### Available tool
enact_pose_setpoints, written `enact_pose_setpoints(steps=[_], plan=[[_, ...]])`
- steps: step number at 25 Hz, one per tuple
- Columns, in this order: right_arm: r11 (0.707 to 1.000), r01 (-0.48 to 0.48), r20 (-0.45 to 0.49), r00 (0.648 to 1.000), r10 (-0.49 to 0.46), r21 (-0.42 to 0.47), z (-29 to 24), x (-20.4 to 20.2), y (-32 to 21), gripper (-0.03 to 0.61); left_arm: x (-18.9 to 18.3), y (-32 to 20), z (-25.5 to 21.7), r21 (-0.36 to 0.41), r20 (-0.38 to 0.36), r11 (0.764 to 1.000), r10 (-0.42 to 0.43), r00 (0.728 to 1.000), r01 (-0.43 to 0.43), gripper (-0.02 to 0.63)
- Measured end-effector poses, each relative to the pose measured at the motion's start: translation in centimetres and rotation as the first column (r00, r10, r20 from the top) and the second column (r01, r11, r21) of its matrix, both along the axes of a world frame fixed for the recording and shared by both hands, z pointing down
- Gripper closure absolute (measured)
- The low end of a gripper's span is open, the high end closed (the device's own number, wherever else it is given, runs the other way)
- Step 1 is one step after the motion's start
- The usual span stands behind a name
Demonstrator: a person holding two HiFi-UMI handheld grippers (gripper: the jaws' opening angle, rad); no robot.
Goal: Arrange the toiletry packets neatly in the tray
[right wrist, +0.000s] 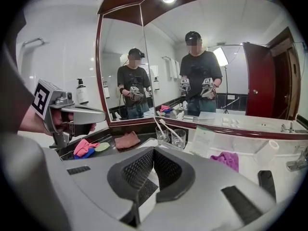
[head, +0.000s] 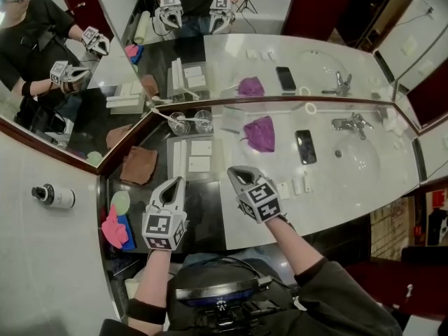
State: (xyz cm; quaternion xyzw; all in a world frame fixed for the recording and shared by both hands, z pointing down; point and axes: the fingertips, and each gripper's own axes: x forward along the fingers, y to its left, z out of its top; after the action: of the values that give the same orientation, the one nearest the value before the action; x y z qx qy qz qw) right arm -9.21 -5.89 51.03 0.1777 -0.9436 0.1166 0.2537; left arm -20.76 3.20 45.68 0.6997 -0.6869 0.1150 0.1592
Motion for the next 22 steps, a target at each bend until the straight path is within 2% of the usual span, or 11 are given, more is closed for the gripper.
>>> enact_pose_setpoints(steps=[11, 17, 22], plan=[[0.997, 0.071, -0.065, 0.995, -0.070, 0.009, 1.6, -3.1, 0.8, 0.561, -1.8, 0.8, 1.2, -0.006, -0.012, 1.000, -0.026, 1.000, 0.026, 0.614], [0.989, 0.141, -0.156, 0.979, -0.132, 0.050, 3.7, -5.4, -1.0, 0.557, -3.3, 0.5, 1.9, -0.004, -0.005, 0.999, -0.041, 0.999, 0.041, 0.614], [0.961, 0.262, -0.240, 0.942, -0.235, 0.085, 5.5, -8.1, -2.1, 0.461, -4.0, 0.5, 2.8, -0.013, -0.016, 0.999, -0.045, 0.999, 0.045, 0.614]])
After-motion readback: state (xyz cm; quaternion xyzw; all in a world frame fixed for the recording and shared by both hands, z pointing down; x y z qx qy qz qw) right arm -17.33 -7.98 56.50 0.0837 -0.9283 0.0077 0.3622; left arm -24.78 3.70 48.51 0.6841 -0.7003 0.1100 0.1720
